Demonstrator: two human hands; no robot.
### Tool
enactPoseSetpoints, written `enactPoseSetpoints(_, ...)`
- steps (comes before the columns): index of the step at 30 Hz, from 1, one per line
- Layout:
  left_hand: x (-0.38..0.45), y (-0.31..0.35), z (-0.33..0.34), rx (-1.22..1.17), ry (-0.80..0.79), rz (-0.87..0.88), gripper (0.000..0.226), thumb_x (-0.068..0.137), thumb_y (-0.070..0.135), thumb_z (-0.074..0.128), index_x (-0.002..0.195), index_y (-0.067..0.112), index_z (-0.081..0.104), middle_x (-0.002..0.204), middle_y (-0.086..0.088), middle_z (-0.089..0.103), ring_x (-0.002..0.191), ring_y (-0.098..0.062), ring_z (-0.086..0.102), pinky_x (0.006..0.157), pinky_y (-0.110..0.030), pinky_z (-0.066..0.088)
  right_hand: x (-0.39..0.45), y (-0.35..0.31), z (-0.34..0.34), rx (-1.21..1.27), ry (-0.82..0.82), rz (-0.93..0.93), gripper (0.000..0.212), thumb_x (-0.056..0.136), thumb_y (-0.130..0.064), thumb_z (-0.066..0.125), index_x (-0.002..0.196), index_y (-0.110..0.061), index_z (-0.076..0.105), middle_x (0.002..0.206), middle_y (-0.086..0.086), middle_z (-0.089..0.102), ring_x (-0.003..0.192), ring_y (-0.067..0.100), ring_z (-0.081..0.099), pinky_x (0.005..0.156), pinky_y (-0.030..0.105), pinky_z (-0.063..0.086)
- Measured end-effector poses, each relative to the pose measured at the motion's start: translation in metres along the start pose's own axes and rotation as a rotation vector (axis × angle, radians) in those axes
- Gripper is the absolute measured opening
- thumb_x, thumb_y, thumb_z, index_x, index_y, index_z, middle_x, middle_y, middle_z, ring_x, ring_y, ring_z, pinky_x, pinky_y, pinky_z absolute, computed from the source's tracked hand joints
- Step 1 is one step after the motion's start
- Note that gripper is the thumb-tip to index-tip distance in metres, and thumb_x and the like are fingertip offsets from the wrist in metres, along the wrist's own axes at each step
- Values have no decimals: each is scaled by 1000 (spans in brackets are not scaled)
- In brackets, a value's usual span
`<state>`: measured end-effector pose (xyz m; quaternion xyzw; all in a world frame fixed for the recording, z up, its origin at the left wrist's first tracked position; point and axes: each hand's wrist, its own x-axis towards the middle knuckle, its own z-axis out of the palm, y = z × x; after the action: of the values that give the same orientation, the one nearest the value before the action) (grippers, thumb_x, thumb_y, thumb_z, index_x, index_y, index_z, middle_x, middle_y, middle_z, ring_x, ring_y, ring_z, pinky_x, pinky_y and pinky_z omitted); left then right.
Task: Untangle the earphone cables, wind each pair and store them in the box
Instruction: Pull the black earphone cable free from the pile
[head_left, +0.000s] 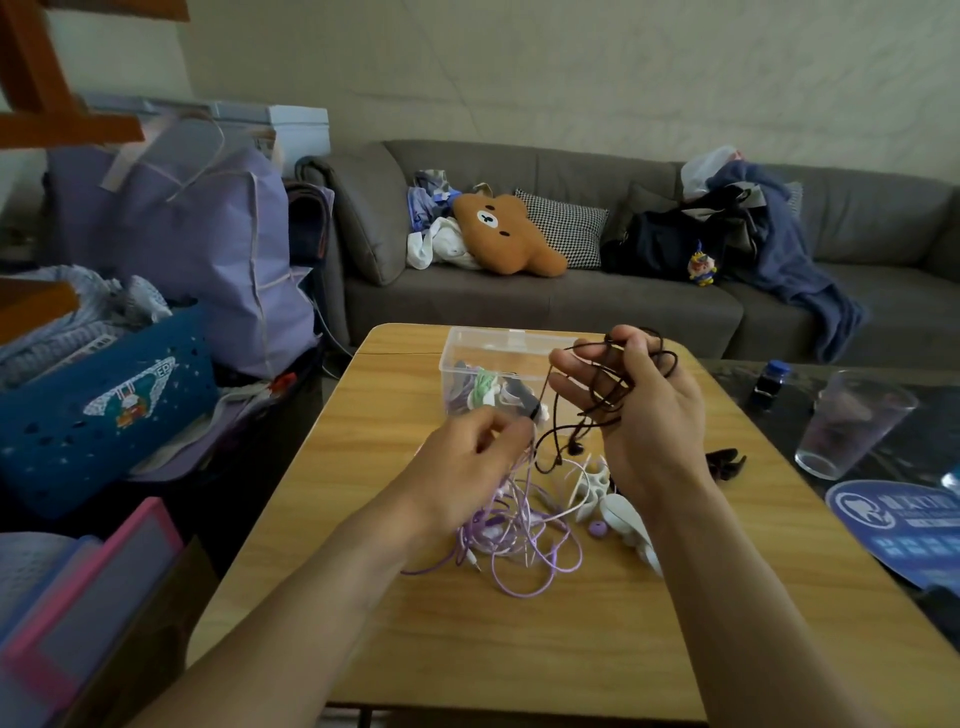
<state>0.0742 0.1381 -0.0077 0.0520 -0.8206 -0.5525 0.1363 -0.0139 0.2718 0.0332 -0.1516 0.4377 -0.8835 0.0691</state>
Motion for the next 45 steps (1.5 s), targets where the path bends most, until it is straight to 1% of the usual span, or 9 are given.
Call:
enactPoseSetpoints(6, 1, -2, 9, 47, 106, -20, 15, 94, 36, 62, 89, 23, 65, 55, 12, 53, 44, -3, 43, 51, -21, 34, -3, 0, 2, 11, -8, -26, 22, 108, -15, 36, 99, -11, 55, 73, 8, 71, 70, 26, 74, 66, 38, 62)
enactPoseSetpoints(11, 3, -6, -3, 10, 370, -112, 34, 93, 32, 64, 81, 0, 71, 42, 10, 42, 35, -6, 32, 38, -19, 24, -2, -8, -1, -73, -23, 43, 21, 105, -10, 41, 89, -8, 55, 56, 4, 56, 49, 20, 58, 54, 34, 52)
enactPoseSetpoints(15, 7, -8, -10, -81, 433, -171, 20, 91, 22, 64, 79, 12, 76, 53, -3, 54, 50, -14, 45, 48, -23, 33, -4, -11, -5, -231, -69, 127, 18, 104, -12, 44, 95, -6, 58, 55, 3, 53, 48, 20, 55, 50, 32, 51)
enactPoseSetpoints(21, 12, -8, -16, -247, 445, -243, 9, 90, 21, 69, 87, 17, 75, 59, 7, 55, 57, -11, 46, 55, -26, 35, 1, -14, -11, -172, 17, 30, 24, 107, -14, 39, 94, -9, 58, 62, 7, 65, 61, 26, 69, 61, 39, 59)
enactPoseSetpoints(26, 5, 0, -20, -444, 139, -111, 20, 88, 12, 60, 82, 11, 79, 91, 0, 75, 68, -10, 57, 57, -23, 37, 3, -12, -12, -84, 49, 101, 24, 107, -13, 38, 95, -5, 57, 68, 11, 65, 77, 34, 73, 71, 43, 62)
enactPoseSetpoints(31, 1, -1, -28, -546, -39, -89, 39, 78, 48, 72, 86, 11, 79, 98, -16, 59, 79, -29, 39, 68, -32, 34, 3, -15, -13, 78, 92, 236, 22, 109, -16, 34, 103, -8, 53, 74, 14, 70, 82, 33, 75, 61, 36, 60)
enactPoseSetpoints(35, 3, 0, -24, -565, 75, -138, 40, 82, 48, 66, 84, 9, 78, 88, -20, 63, 77, -29, 39, 64, -26, 38, 4, -16, -16, 33, 105, 257, 19, 108, -18, 36, 109, -9, 53, 71, 9, 70, 77, 29, 76, 56, 31, 59)
enactPoseSetpoints(40, 2, -6, -20, -325, 187, -115, 31, 78, 42, 70, 91, 16, 80, 78, -2, 70, 71, -12, 52, 66, -23, 42, 1, -18, -13, 10, 98, 295, 18, 108, -14, 37, 103, -8, 53, 64, 7, 68, 71, 27, 76, 50, 26, 56)
enactPoseSetpoints(45, 8, -3, -18, -436, 318, -170, 21, 84, 34, 70, 86, 13, 74, 54, 14, 60, 55, -4, 51, 61, -21, 40, -1, -16, -11, -128, 2, 419, 19, 106, -12, 39, 99, -6, 56, 63, 9, 61, 59, 24, 70, 48, 28, 55)
